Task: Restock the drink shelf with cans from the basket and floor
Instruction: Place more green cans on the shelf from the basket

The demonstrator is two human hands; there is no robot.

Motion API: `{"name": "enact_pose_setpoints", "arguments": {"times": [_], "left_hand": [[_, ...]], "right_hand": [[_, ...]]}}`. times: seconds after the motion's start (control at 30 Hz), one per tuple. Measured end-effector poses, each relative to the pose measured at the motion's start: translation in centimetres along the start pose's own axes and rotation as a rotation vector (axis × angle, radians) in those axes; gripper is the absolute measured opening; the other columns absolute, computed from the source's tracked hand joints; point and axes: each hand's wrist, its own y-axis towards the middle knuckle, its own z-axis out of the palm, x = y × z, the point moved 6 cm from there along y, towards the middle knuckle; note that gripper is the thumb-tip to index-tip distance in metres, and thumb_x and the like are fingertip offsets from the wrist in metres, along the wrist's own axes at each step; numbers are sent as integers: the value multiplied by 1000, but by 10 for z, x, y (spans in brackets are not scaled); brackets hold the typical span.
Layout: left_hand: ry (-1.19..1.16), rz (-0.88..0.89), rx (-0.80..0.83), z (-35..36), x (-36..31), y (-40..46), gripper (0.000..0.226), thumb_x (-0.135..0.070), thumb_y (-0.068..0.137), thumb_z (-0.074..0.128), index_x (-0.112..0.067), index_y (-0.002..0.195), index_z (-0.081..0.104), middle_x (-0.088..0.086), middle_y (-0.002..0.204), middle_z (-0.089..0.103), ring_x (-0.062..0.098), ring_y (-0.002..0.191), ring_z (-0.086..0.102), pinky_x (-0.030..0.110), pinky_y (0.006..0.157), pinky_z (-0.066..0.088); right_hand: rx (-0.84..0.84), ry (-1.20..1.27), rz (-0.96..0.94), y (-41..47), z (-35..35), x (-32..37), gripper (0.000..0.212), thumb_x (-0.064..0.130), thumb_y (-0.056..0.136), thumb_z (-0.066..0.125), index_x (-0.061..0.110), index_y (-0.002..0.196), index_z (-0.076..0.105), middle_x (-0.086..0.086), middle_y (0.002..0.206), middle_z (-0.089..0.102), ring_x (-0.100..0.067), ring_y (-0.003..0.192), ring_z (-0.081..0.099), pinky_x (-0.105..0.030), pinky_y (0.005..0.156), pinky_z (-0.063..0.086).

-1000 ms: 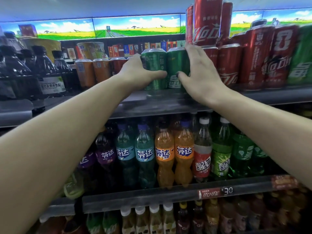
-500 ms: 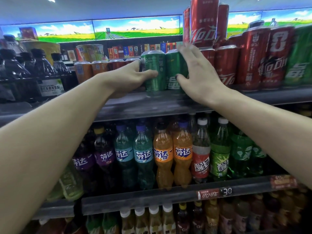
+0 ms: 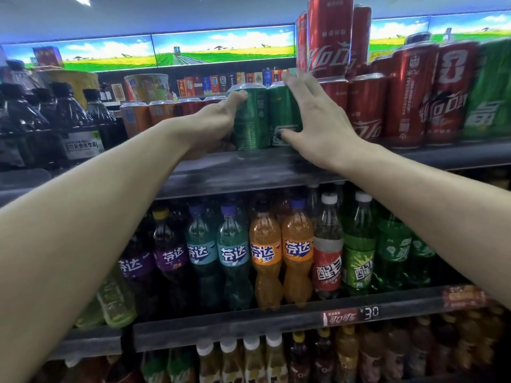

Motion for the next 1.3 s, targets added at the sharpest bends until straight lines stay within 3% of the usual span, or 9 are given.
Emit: {"name": "enact_pose_setpoints", "arguments": {"times": [0.2, 0.33, 0.37, 0.4, 0.43, 0.63, 0.8, 0.9, 1.3], "left_hand": [[167, 88, 26, 0, -2, 3, 88, -75, 99, 22, -16, 164, 27, 7, 167, 35, 28, 152, 32, 38, 118, 22], [170, 60, 41, -8, 8, 15, 139, -110, 58, 31, -11, 155, 38, 26, 140, 59, 49, 115, 61, 52, 102, 49], [179, 56, 31, -11, 11, 16, 147, -112, 51, 34, -6, 153, 40, 32, 122, 64, 42, 125, 31, 50, 88, 54], [187, 49, 12, -14, 12, 13, 149, -112, 48, 37, -5, 152, 39, 31, 105, 65, 17, 83, 51, 50, 82, 56], [189, 41, -2, -16, 11, 7, 148, -111, 50, 39, -4, 152, 37, 32, 101, 64, 19, 82, 59, 55, 89, 59], [358, 182, -230, -21, 0, -47, 84, -66, 97, 55, -5, 150, 32, 11, 119, 59, 24, 101, 62, 41, 89, 51], [279, 599, -551, 6, 16, -136, 18, -17, 97, 66, -9, 106, 52, 5, 92, 58, 9, 73, 47, 14, 70, 40], [267, 580, -425, 49, 65, -169, 15, -10, 93, 69, -10, 99, 54, -2, 84, 55, 8, 71, 47, 18, 67, 39], [243, 8, 288, 235, 313, -282, 8, -25, 102, 58, -23, 105, 52, -5, 94, 58, 14, 84, 60, 44, 75, 55]], "right_hand": [[4, -14, 25, 1, 1, -1, 89, 24, 94, 73, 24, 163, 17, -1, 173, 10, -40, 143, 45, -54, 110, 45], [8, -31, 46, -1, -1, 2, 89, 23, 96, 71, 26, 164, 13, -1, 173, 7, -40, 137, 51, -53, 105, 49], [5, -34, 45, -3, -3, 4, 89, 23, 96, 70, 27, 164, 12, -2, 173, 8, -40, 134, 53, -52, 103, 51], [-3, -37, 40, -5, -5, 5, 88, 23, 97, 69, 27, 164, 12, -3, 173, 9, -40, 131, 55, -51, 99, 53], [-18, -39, 31, -9, -7, 8, 86, 22, 97, 67, 26, 164, 13, -5, 172, 11, -39, 126, 58, -51, 95, 55], [-243, 13, -90, -46, -16, 30, 61, 11, 94, 65, 11, 150, 41, -11, 145, 47, -22, 94, 60, -28, 70, 50], [-299, 224, -77, -103, 7, 45, 37, 9, 90, 64, 6, 126, 57, -7, 115, 57, -11, 77, 50, -20, 67, 45], [-190, 369, 12, -142, 45, 48, 30, 8, 90, 66, 10, 119, 59, -2, 107, 57, -12, 80, 54, -36, 74, 53], [407, 509, 556, -383, 217, 33, 23, 11, 99, 61, 23, 117, 55, 11, 103, 53, -8, 83, 55, -22, 73, 47]]}}
